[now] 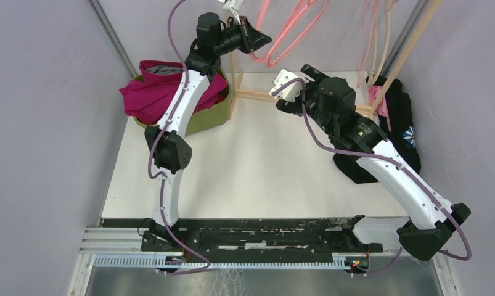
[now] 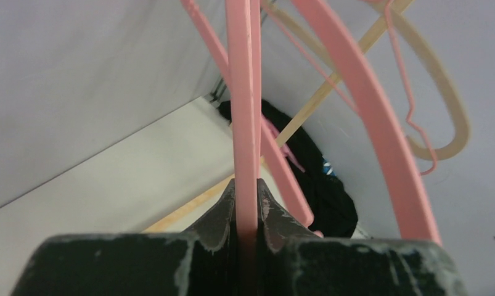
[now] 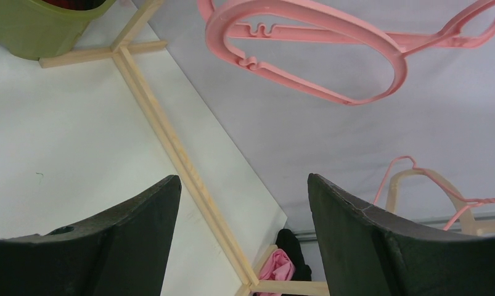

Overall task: Remove the skirt from the hanger
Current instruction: Place the hanger at the clothesline.

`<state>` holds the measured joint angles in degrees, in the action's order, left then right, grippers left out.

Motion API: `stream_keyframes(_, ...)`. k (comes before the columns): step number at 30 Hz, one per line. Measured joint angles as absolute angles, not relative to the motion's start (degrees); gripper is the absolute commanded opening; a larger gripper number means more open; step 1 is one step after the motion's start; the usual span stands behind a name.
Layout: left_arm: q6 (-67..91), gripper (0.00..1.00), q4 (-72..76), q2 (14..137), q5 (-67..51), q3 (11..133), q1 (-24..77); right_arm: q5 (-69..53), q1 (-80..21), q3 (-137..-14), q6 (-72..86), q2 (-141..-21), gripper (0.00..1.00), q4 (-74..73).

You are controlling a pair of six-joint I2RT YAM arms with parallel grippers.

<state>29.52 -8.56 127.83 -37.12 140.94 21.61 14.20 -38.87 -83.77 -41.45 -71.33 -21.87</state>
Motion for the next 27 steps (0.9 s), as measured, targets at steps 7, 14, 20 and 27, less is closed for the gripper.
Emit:
stream_keyframes(7, 15.8, 0.21, -20.2, 125.9, -31.3, 138.3, 21.5, 13.9, -38.9, -83.6, -41.3, -71.3, 0.81, -21.8)
stream_keyframes(14, 7.9, 0.50, -26.3, 122.5, -27.0, 138.0, 21.5, 13.5, -38.9, -83.6, -41.2, -71.3, 0.82, -21.6)
stream_keyframes(20, 4.4, 0.86, -27.4, 121.4, -25.3, 138.0, 21.5, 13.5, -38.9, -83.6, -41.2, -71.3, 0.82, -21.7)
stream_keyframes(27, -0.2, 0.99, -28.7, 119.7, -21.4, 137.4, 21.5, 13.6, -38.9, -83.6, -41.2, -71.3, 0.85, -21.7)
